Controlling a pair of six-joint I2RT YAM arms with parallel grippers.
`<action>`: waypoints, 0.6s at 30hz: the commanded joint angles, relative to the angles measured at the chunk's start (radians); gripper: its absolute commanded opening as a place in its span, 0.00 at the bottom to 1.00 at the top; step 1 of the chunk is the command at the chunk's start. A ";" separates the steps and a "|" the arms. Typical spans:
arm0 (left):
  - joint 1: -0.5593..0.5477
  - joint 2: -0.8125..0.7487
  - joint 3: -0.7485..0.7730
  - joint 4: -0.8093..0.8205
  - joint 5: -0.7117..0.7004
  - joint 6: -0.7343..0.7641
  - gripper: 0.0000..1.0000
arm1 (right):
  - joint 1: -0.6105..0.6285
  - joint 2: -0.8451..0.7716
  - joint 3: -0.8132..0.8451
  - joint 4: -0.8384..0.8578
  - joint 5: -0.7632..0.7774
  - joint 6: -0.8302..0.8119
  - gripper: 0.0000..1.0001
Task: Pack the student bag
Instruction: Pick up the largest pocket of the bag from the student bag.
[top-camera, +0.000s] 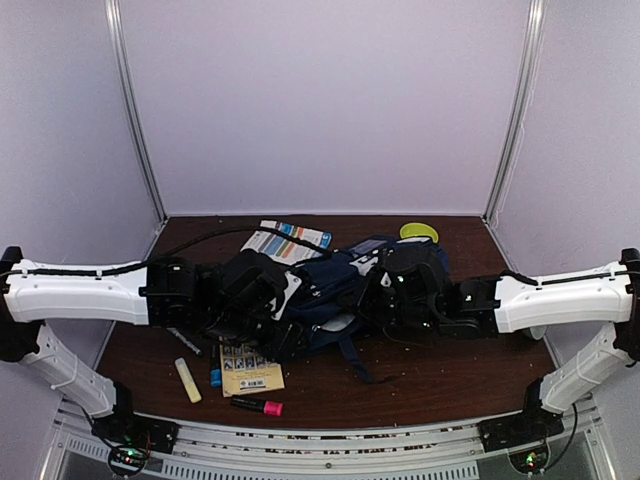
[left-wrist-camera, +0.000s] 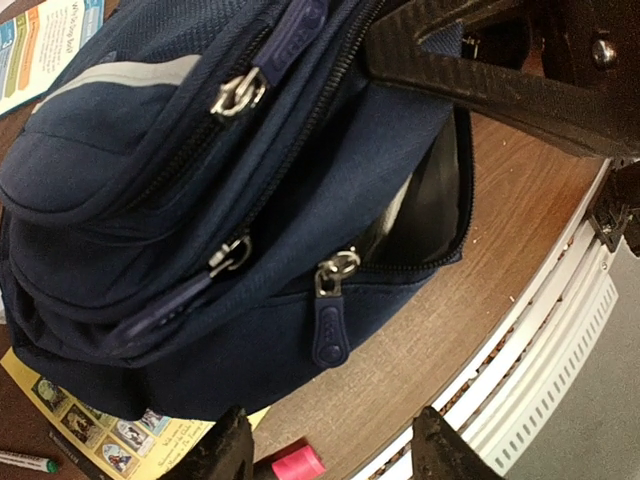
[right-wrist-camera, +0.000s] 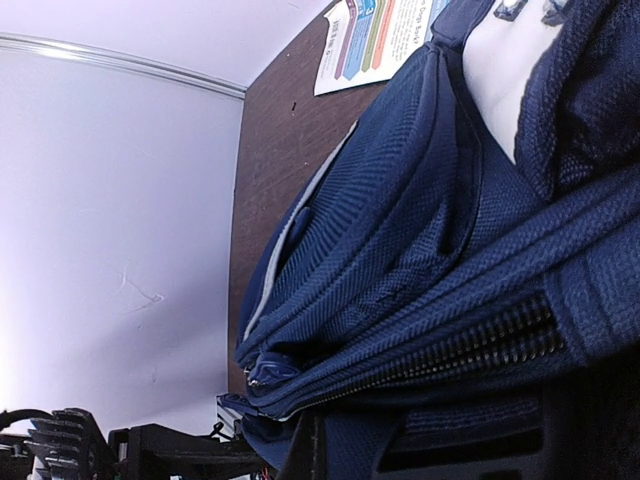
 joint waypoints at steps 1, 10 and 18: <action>-0.002 0.037 -0.003 0.100 0.016 -0.038 0.56 | -0.002 -0.022 0.040 0.074 -0.007 -0.023 0.00; -0.002 0.096 0.006 0.139 -0.076 -0.048 0.51 | -0.003 -0.018 0.043 0.079 -0.017 -0.026 0.00; -0.002 0.140 0.018 0.172 -0.067 -0.046 0.35 | -0.002 -0.033 0.034 0.077 -0.009 -0.029 0.00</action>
